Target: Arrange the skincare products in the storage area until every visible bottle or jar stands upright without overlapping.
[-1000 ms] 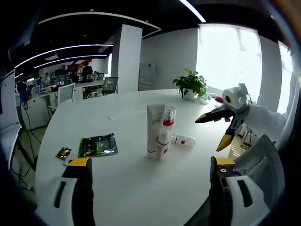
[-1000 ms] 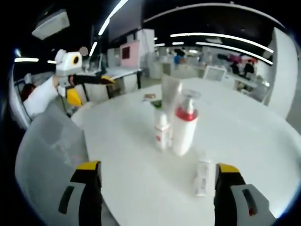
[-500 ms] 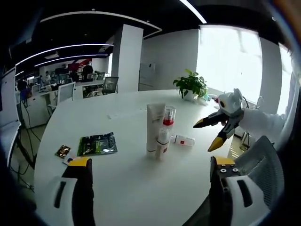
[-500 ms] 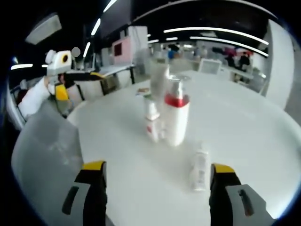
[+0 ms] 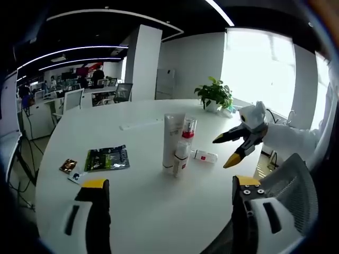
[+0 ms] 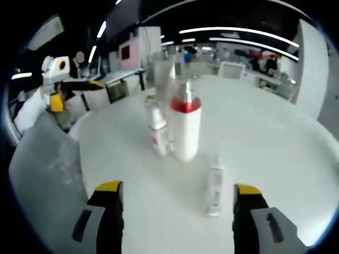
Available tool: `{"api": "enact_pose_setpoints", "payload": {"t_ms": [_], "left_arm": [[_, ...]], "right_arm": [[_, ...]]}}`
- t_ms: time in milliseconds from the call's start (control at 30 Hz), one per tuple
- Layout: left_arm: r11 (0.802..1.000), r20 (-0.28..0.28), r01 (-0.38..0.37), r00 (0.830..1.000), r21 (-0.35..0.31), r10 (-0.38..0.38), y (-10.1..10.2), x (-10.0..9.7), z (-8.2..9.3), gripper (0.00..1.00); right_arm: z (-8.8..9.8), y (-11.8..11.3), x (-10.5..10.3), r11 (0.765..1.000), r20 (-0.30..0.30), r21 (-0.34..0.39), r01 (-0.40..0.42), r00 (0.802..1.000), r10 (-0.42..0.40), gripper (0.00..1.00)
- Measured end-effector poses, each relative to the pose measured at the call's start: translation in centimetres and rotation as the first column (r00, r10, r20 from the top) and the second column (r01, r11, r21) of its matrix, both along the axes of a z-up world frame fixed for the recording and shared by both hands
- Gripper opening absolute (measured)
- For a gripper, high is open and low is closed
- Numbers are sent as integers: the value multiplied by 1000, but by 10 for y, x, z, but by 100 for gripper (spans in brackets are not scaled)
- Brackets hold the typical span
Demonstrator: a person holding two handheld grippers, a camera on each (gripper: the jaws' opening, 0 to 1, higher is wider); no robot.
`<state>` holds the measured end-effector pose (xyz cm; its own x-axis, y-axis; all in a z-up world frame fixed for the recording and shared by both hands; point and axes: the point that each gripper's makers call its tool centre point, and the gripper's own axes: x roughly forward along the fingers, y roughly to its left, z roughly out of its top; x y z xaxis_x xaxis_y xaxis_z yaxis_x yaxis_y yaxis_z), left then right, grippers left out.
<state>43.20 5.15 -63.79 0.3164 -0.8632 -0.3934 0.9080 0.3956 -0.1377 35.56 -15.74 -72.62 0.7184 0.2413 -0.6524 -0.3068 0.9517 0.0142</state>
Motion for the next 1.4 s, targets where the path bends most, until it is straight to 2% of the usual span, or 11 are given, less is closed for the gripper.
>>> {"api": "enact_pose_setpoints", "payload": {"t_ms": [100, 333, 733, 1067, 1400], "left_arm": [[1000, -5, -1, 1000, 2, 1, 1, 0, -1, 90], [1000, -5, -2, 1000, 4, 2, 1, -2, -1, 90], [1000, -8, 3, 1000, 4, -3, -1, -3, -2, 90], [1000, 8, -15, 1000, -7, 15, 2, 11, 0, 94], [1000, 15, -3, 1000, -5, 3, 0, 11, 1, 96]], "right_arm": [[-6, -4, 2, 1000, -15, -18, 0, 1000, 0, 80], [-18, -15, 6, 1000, -27, -8, 27, 999, -27, 72], [-38, -29, 12, 998, -76, 2, 68, 995, -68, 68], [-45, -32, 14, 996, -83, -4, 93, 992, -93, 64], [-46, -36, 13, 994, -78, -16, 106, 991, -107, 59]]}}
